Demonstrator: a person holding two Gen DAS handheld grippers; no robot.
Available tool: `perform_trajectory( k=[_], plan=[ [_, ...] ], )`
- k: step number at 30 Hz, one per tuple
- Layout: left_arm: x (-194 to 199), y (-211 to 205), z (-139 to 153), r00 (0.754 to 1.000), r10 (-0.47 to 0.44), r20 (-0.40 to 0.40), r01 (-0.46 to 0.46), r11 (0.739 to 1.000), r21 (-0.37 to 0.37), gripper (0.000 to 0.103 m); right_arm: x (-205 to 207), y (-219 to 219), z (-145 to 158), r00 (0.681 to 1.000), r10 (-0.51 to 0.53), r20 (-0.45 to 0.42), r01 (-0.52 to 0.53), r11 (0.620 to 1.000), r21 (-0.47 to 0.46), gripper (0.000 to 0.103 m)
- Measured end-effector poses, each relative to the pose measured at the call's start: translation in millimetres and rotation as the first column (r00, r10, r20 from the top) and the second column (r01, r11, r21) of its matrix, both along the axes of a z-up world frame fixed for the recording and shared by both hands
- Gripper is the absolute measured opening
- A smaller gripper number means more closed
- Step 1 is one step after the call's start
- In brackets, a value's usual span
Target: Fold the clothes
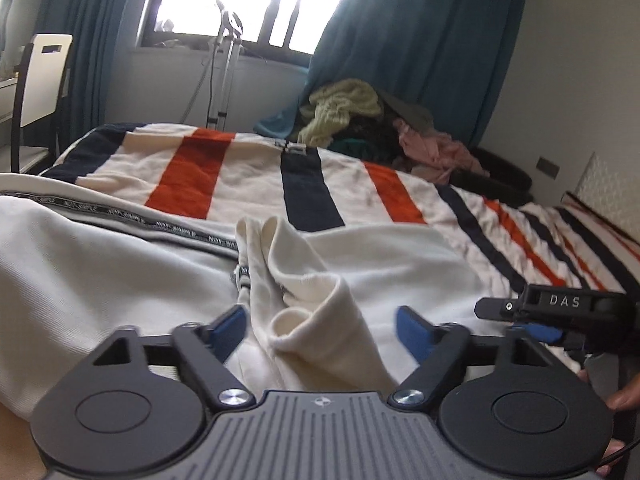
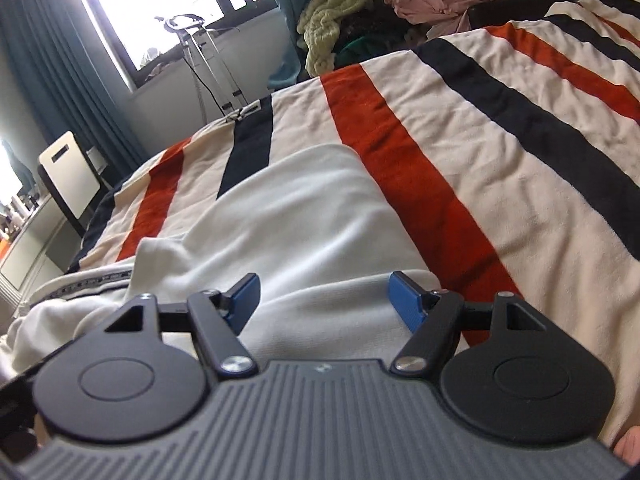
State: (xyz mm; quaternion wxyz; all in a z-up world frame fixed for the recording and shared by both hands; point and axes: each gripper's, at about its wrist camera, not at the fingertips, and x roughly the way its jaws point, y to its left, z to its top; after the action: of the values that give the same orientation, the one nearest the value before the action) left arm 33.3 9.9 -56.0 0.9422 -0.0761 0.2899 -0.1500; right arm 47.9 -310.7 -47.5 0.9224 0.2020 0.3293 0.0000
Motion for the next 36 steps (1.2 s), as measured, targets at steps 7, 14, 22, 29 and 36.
perform_trajectory(
  k=[7, 14, 22, 29, 36],
  plan=[
    [-7, 1, 4, 0.999, -0.041, 0.022, 0.041, 0.999, 0.015, 0.037, 4, 9, -9, 0.999, 0.014, -0.034, -0.016, 0.998, -0.054, 0.073],
    [-10, 10, 12, 0.994, -0.11, 0.013, 0.111, 0.988, -0.104, 0.034, 5, 14, -11, 0.999, 0.014, -0.046, -0.017, 0.998, -0.065, 0.075],
    [10, 14, -6, 0.989, -0.121, -0.09, 0.103, 0.977, -0.185, 0.059, 6, 18, -14, 0.999, 0.011, -0.051, -0.015, 0.996, -0.084, 0.075],
    [12, 24, -11, 0.975, -0.088, -0.205, 0.054, 0.984, -0.169, 0.025, 5, 20, -15, 0.999, 0.017, -0.047, -0.022, 0.995, -0.096, 0.075],
    [4, 23, -18, 0.976, -0.05, -0.211, 0.023, 0.991, -0.129, 0.033, 3, 36, -31, 0.997, 0.062, -0.035, -0.068, 0.976, -0.205, 0.08]
  ],
)
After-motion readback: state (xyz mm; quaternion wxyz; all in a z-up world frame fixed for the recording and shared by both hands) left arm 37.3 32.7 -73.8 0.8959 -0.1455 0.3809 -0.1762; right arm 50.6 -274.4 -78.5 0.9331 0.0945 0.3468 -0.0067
